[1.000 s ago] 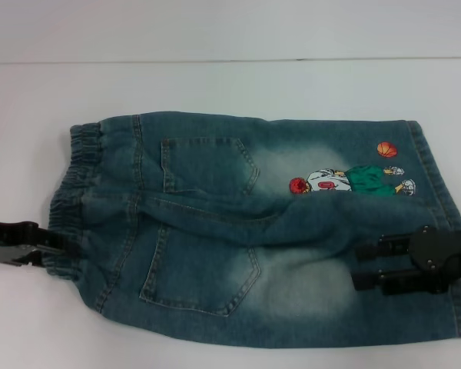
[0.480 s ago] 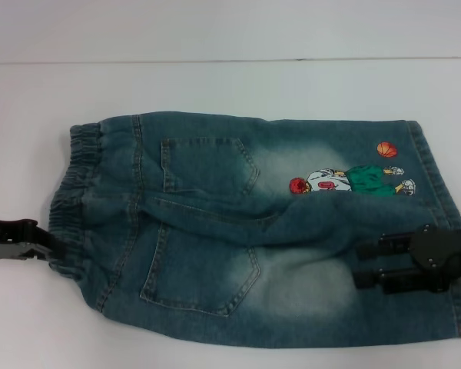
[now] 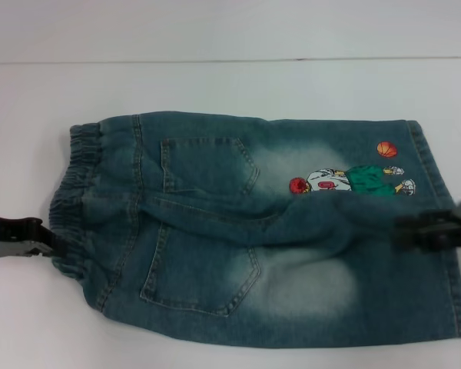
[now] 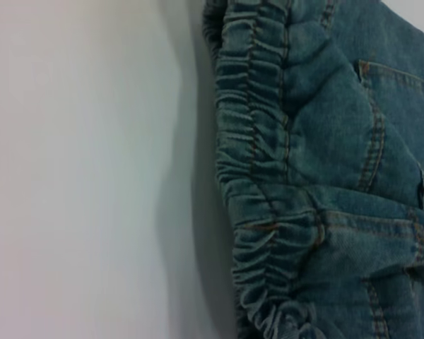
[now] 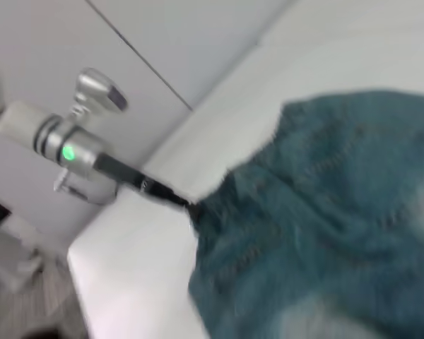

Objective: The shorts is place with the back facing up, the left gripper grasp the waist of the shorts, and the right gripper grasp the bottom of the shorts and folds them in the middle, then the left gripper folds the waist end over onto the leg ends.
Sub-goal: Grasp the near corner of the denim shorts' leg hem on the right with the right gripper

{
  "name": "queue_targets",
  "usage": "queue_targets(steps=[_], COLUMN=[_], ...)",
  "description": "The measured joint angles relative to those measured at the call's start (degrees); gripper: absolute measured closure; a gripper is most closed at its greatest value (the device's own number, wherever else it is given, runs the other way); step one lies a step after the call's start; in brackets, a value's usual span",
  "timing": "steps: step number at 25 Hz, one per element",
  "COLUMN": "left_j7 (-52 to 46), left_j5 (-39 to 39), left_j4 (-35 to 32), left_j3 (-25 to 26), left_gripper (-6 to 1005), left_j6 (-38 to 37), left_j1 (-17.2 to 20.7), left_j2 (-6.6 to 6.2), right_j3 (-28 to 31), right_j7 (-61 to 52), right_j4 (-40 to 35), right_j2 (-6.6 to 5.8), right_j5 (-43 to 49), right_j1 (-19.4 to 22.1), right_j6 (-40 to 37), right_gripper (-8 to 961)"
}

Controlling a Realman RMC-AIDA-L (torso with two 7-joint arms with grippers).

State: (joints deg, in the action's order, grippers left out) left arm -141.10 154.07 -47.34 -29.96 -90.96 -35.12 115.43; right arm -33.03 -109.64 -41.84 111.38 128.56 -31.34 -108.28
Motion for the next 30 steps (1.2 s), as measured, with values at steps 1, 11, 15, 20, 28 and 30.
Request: queue_targets(steps=[1, 11, 15, 20, 28, 30], left_j7=[0.01, 0.07, 0.04, 0.02, -0.28, -0.29], left_j5=[-0.01, -1.31, -2.3, -2.38, -2.38, -2.38], left_j4=[-0.06, -0.05, -0.01, 0.02, 0.05, 0.06], left_j3=[0.0, 0.42, 0.5, 0.44, 0.52, 0.51], left_gripper=[932, 942, 942, 942, 942, 942], left_j6=[-0.01, 0.13, 0.14, 0.41, 0.69, 0.82], left_j1=[-0.05, -0.07, -0.14, -0.25, -0.66, -0.72], left_j2=[0.01, -0.06, -0.19, -0.21, -0.31, -0.25], right_j3=[-0.75, -7.57, -9.12, -9.8, -9.78, -9.79], right_j7=[-1.83, -4.63, -4.54, -4.65, -5.17, -5.51], right_j4=[-0.97, -8.9, -8.91, -8.8, -8.27, -8.06], right_j2=[-0.67, -2.47, -2.06, -1.93, -1.94, -1.88], right_j5=[0.78, 14.97, 19.74, 23.58, 27.68, 27.97], right_j1=[-0.11, 1.08, 0.48, -0.1, -1.01, -1.1], right_j6=[-1.32, -5.5, -5.47, -5.29, -4.16, -3.21], right_gripper=[272, 302, 314, 344, 415, 415])
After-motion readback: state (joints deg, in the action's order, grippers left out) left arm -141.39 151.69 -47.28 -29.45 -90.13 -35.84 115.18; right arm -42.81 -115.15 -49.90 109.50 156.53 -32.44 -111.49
